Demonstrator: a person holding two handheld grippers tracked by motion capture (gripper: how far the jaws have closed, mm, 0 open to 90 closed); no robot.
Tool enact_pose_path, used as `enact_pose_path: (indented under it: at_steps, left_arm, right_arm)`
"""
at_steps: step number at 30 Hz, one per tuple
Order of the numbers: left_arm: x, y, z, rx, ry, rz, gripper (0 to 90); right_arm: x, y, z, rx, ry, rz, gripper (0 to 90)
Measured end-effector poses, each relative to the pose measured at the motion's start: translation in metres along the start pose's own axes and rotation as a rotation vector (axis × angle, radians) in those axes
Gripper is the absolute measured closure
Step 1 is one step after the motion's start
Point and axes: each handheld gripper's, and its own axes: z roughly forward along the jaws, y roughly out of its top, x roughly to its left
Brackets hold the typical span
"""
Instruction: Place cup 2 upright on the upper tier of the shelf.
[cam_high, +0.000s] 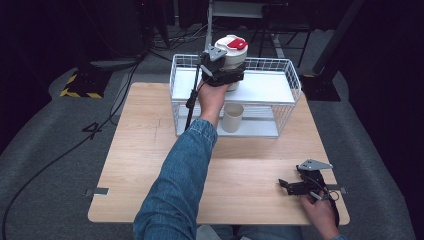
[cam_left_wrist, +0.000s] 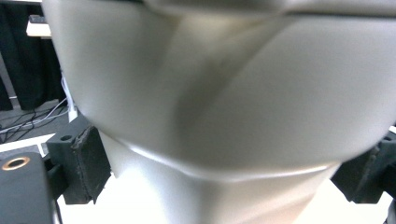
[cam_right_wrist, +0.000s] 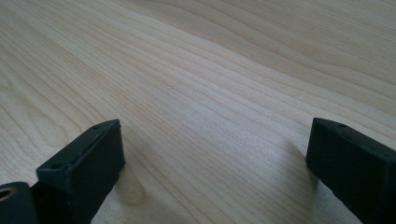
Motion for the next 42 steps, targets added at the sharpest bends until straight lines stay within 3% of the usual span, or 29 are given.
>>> enact_pose_path:
  at_steps: [13, 21, 26, 39, 42]
  left_arm:
    - [-0.0037, -0.0053, 0.004, 0.023, 0.008, 0.011, 9.6]
    - [-0.0071, -0.0062, 0.0051, 0.026, 0.015, 0.052, 9.5]
    - [-0.0082, -0.0062, 0.0041, 0.029, 0.02, 0.057, 9.5]
    - [-0.0074, -0.0067, 0.0048, 0.027, 0.017, 0.037, 8.6]
    - [-0.007, -0.0067, 0.0043, 0.03, 0.01, 0.032, 3.0]
  right_arm:
    - [0.0, 0.0, 0.0, 0.0, 0.0, 0.0, 4.3]
    - [0.0, 0.0, 0.0, 0.0, 0.0, -0.001, 4.4]
    - [0.0, -0.0001, 0.0, -0.001, 0.0, -0.002, 4.4]
    - [-0.0001, -0.0001, 0.0, -0.001, 0.0, -0.002, 4.4]
    - [-0.0001, -0.0001, 0.0, -0.001, 0.0, -0.002, 4.4]
